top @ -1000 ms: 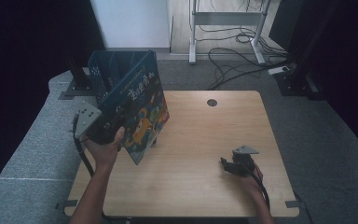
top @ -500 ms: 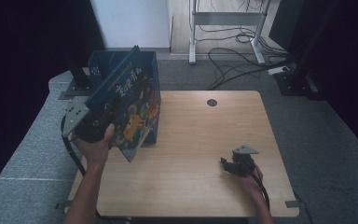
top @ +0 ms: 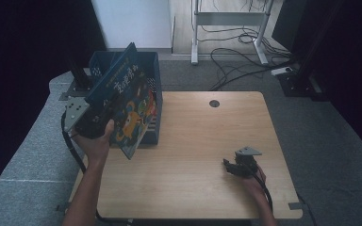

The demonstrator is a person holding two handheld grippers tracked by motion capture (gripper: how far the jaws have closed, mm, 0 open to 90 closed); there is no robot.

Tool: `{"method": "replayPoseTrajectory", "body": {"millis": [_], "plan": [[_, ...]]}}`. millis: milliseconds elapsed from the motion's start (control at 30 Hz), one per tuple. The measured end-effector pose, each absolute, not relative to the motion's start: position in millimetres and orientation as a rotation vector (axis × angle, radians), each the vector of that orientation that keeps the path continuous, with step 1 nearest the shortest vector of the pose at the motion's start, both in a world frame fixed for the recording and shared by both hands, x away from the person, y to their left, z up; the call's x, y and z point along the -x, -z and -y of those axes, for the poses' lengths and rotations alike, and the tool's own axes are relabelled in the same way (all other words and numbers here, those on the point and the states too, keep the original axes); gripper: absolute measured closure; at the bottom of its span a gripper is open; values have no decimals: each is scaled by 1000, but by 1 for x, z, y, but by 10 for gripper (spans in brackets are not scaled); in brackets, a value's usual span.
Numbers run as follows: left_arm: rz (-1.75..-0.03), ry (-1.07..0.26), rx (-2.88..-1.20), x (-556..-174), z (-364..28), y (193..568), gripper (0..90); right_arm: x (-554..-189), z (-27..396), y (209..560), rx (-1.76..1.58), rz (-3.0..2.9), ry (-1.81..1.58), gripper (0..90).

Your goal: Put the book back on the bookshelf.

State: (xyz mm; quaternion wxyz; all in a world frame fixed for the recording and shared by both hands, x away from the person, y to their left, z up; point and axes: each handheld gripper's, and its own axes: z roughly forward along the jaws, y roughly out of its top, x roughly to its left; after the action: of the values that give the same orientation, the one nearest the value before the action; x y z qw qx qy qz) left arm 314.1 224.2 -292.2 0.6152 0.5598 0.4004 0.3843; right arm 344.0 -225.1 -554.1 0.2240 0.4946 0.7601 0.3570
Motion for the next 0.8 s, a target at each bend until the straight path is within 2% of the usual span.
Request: {"method": "replayPoseTrajectory", "body": {"millis": [800], "plan": [[-986, -961, -1281, -341, -221, 297, 821, -344, 225, 554, -1366, -2097, -982, 360]]}}
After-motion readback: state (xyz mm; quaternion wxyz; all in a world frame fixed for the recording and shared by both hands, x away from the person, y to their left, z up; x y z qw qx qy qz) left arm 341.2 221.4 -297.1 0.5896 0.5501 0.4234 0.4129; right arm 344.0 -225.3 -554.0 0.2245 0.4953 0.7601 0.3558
